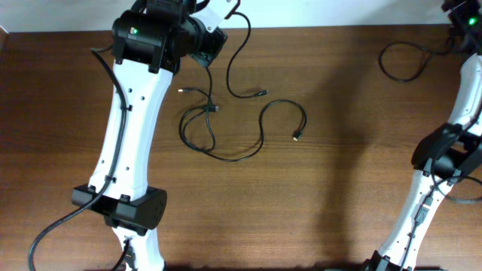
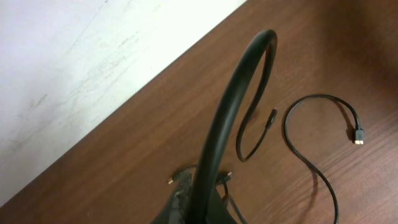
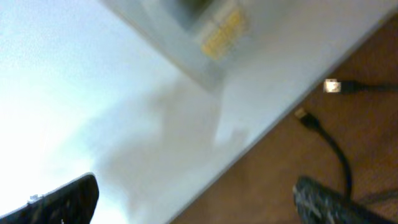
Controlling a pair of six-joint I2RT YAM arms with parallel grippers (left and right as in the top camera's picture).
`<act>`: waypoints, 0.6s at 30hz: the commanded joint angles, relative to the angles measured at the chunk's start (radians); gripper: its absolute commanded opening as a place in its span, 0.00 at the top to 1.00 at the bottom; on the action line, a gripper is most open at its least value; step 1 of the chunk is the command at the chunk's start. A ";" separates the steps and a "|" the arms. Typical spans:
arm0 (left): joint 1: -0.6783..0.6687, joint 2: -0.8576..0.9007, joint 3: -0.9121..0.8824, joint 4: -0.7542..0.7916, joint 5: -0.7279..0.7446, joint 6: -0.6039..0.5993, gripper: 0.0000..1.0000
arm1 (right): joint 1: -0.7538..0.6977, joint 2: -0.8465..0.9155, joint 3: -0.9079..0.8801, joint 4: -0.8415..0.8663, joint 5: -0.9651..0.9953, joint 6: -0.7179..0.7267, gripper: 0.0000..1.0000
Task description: Untangle cables
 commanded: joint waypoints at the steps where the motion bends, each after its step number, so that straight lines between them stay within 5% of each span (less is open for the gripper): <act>1: 0.004 -0.010 0.008 -0.005 0.016 -0.009 1.00 | -0.005 -0.009 0.137 -0.069 0.004 -0.013 0.01; 6: 0.004 -0.010 0.008 -0.006 0.015 -0.009 1.00 | 0.041 -0.010 0.161 -0.159 -0.357 -0.046 0.01; 8: 0.004 -0.010 0.008 -0.003 0.015 -0.009 1.00 | 0.106 -0.011 0.233 -0.099 -0.569 -0.272 0.01; 12: 0.005 -0.010 0.008 0.053 0.014 -0.009 1.00 | 0.248 -0.094 0.276 -0.280 -0.776 -0.672 0.01; 15: 0.012 -0.012 0.008 0.177 0.015 -0.039 1.00 | 0.392 -0.174 0.276 -0.695 -0.564 -1.099 0.01; 18: 0.012 -0.012 0.008 0.239 0.015 -0.047 1.00 | 0.550 -0.259 0.276 -0.958 -0.280 -1.267 0.01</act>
